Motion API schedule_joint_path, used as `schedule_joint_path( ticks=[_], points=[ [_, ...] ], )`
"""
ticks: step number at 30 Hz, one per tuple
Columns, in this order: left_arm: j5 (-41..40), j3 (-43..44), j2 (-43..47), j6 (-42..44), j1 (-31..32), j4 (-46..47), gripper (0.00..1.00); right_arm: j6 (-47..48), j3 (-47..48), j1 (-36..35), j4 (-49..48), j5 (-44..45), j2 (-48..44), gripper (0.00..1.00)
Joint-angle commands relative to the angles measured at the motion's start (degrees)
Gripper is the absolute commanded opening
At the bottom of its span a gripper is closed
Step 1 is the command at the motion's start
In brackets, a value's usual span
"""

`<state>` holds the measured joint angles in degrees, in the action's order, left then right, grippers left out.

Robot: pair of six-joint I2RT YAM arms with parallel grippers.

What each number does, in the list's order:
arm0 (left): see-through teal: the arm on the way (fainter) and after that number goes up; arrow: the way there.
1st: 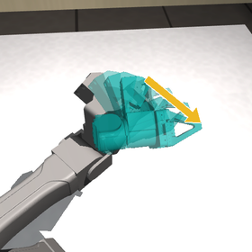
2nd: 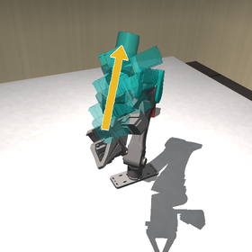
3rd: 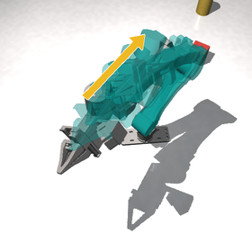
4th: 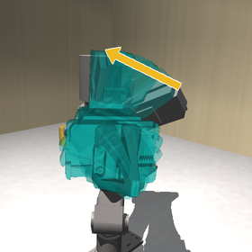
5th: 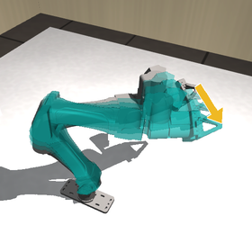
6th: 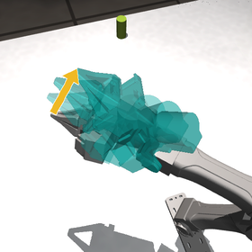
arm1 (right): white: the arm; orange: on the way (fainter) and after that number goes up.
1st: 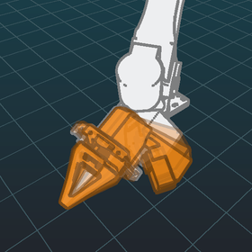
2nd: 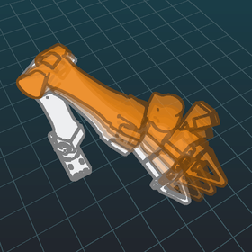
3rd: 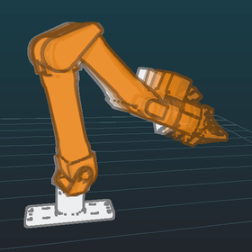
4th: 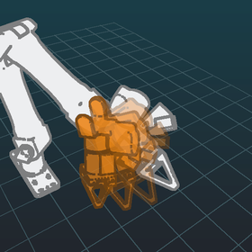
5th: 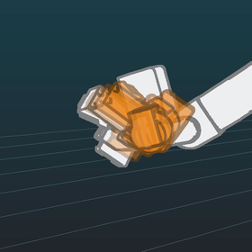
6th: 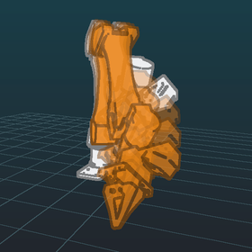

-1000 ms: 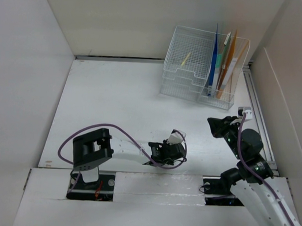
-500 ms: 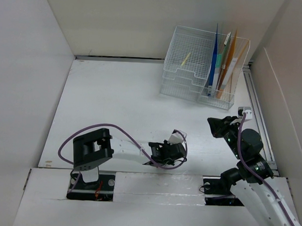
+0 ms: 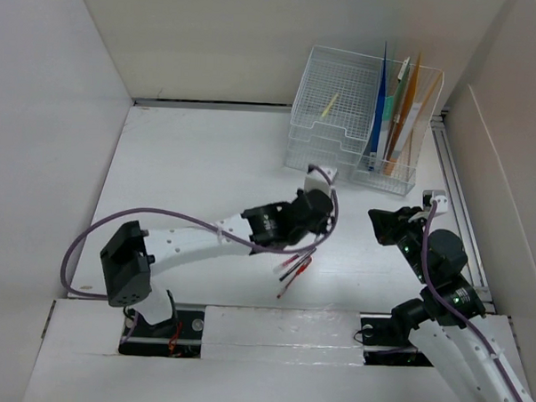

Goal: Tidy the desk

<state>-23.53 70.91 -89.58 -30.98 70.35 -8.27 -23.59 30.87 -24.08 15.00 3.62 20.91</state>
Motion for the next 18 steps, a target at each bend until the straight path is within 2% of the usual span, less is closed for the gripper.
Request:
schedule_joint_path(
  ticks=[1,3,6,7,8,9,11,12,15,17,18],
  points=[
    [1.28,6.4,1.78,5.4,-7.84,2.9,0.0,0.13,0.94,-0.45,-0.77,-0.19,-0.78,0.14],
    [2.43,10.27,0.38,7.42,-13.02,4.93,0.0,0.13,0.94,-0.45,-0.68,-0.19,-0.87,0.14],
    [6.2,21.25,-5.59,9.88,-19.95,4.85,0.0,0.13,0.86,-0.45,-0.59,-0.54,-1.04,0.14],
    [7.87,32.16,-12.22,11.63,-22.68,3.19,0.0,0.13,0.86,-0.45,-0.94,-1.06,-0.96,0.14],
    [7.88,32.27,-12.28,11.65,-22.71,3.18,0.0,0.13,0.86,-0.45,-0.94,-1.07,-0.96,0.14],
    [7.8,40.62,-17.16,12.43,-24.62,2.48,0.0,0.21,0.94,-0.45,-0.94,-1.24,-0.61,0.14],
    [7.53,50.15,-22.8,15.15,-26.3,-1.03,0.0,0.22,1.12,-0.45,-0.94,-1.77,-0.34,0.14],
    [7.88,61.07,-29.01,15.68,-28.05,-2.7,0.0,0.22,1.12,-0.97,-1.2,-1.77,-0.08,0.14],
    [10.25,75.55,-37.39,16.13,-31.83,-6.05,0.0,0.13,0.86,-0.97,-1.91,-2.03,0.1,0.14],
    [12.87,74.64,-37.77,15.34,-33.6,-0.98,0.0,-0.05,0.68,-0.97,-2.35,-2.39,0.19,0.14],
    [13.76,70.63,-37.25,14.9,-34.39,1.57,0.0,-0.22,0.68,-0.97,-2.7,-2.65,0.36,0.14]
  ],
)
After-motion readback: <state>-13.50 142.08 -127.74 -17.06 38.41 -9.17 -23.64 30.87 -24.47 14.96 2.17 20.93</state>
